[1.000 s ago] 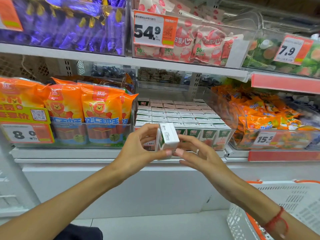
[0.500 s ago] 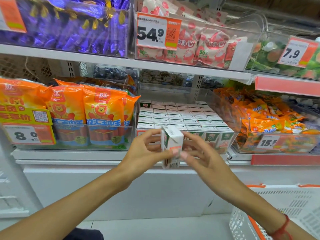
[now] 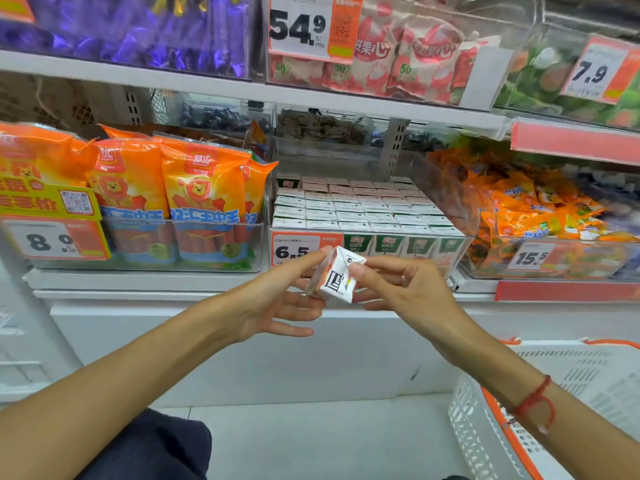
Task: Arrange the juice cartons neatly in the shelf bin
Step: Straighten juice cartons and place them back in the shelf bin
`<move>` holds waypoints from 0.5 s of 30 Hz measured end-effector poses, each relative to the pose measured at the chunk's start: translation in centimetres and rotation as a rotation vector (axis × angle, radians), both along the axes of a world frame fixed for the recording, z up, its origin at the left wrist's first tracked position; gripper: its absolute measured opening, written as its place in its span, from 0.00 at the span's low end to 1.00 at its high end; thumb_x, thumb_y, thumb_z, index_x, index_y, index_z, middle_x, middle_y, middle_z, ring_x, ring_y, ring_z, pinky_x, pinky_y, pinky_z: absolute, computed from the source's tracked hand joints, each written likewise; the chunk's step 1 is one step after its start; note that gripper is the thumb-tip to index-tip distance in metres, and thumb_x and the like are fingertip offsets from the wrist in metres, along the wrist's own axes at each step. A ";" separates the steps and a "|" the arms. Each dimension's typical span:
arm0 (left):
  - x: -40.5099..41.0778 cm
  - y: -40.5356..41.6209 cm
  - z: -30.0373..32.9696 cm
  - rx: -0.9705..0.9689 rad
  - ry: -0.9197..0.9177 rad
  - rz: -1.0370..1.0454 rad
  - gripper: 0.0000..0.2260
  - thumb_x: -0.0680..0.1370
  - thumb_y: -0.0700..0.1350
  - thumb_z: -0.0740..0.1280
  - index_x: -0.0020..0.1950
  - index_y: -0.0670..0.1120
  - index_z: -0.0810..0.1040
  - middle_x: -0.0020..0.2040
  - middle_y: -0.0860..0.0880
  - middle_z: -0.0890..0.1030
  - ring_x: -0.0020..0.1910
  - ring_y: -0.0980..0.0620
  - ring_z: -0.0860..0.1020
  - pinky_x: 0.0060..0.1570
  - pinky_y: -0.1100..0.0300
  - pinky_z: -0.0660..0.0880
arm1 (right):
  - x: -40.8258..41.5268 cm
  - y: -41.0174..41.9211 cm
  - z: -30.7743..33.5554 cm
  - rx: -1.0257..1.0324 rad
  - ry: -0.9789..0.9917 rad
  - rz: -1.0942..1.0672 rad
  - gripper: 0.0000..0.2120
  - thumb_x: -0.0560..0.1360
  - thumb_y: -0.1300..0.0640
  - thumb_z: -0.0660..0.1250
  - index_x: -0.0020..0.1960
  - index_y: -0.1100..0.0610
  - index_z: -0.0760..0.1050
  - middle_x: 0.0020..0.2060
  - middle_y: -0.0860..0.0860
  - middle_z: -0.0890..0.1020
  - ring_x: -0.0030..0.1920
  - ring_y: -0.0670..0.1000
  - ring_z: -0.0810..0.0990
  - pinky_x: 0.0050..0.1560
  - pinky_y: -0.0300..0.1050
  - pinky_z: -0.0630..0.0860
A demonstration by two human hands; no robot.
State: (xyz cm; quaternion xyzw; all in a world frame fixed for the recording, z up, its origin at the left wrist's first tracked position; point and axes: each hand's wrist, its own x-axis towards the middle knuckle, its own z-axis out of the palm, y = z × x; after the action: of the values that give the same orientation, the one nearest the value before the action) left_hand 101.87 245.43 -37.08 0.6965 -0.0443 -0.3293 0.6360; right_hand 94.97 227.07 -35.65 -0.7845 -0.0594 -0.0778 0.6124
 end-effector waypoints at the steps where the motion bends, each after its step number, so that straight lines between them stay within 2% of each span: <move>1: 0.1 -0.1 -0.1 0.009 0.014 -0.011 0.27 0.64 0.71 0.68 0.47 0.49 0.82 0.39 0.48 0.85 0.31 0.55 0.82 0.36 0.56 0.81 | 0.0 0.0 -0.1 0.000 0.013 -0.001 0.13 0.66 0.45 0.72 0.48 0.47 0.83 0.39 0.49 0.87 0.40 0.49 0.86 0.37 0.34 0.78; 6: 0.4 0.0 -0.3 0.024 0.028 -0.029 0.27 0.69 0.69 0.67 0.52 0.47 0.81 0.40 0.48 0.85 0.34 0.54 0.83 0.38 0.55 0.81 | 0.1 -0.1 -0.2 0.007 0.026 -0.001 0.11 0.66 0.44 0.72 0.47 0.45 0.83 0.39 0.50 0.87 0.39 0.49 0.86 0.37 0.35 0.79; 9: 0.1 0.0 -0.2 0.010 -0.038 -0.034 0.26 0.68 0.69 0.67 0.53 0.50 0.80 0.42 0.48 0.86 0.40 0.53 0.85 0.38 0.56 0.81 | 0.0 -0.3 -0.3 -0.029 0.039 0.044 0.15 0.67 0.45 0.72 0.53 0.42 0.82 0.43 0.46 0.86 0.42 0.47 0.86 0.39 0.34 0.78; 11: -0.1 0.0 0.0 -0.043 -0.125 -0.033 0.23 0.67 0.67 0.69 0.56 0.56 0.79 0.45 0.50 0.86 0.44 0.54 0.85 0.39 0.59 0.81 | -0.1 -0.5 -0.2 -0.083 0.060 0.103 0.20 0.67 0.47 0.73 0.60 0.41 0.80 0.47 0.41 0.84 0.47 0.45 0.85 0.44 0.33 0.78; 13: -0.4 -0.2 0.3 -0.099 -0.219 0.021 0.20 0.70 0.63 0.70 0.61 0.61 0.76 0.46 0.55 0.86 0.45 0.58 0.84 0.38 0.64 0.80 | -0.3 -0.7 -0.2 -0.095 0.073 0.156 0.22 0.68 0.48 0.73 0.62 0.40 0.78 0.53 0.38 0.83 0.54 0.42 0.83 0.50 0.31 0.77; 15: -0.4 -0.4 0.6 -0.154 -0.289 0.117 0.21 0.72 0.58 0.71 0.64 0.65 0.72 0.47 0.55 0.86 0.46 0.58 0.84 0.38 0.67 0.79 | -0.2 -1.0 -0.3 -0.033 0.061 0.166 0.20 0.70 0.49 0.72 0.62 0.43 0.79 0.57 0.41 0.82 0.59 0.42 0.80 0.57 0.35 0.77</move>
State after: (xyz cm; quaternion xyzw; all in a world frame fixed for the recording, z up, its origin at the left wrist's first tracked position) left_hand 101.45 245.01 -36.51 0.6872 -0.1197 -0.1837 0.6926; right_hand 94.77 226.09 -35.96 -0.7888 -0.1065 -0.0019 0.6054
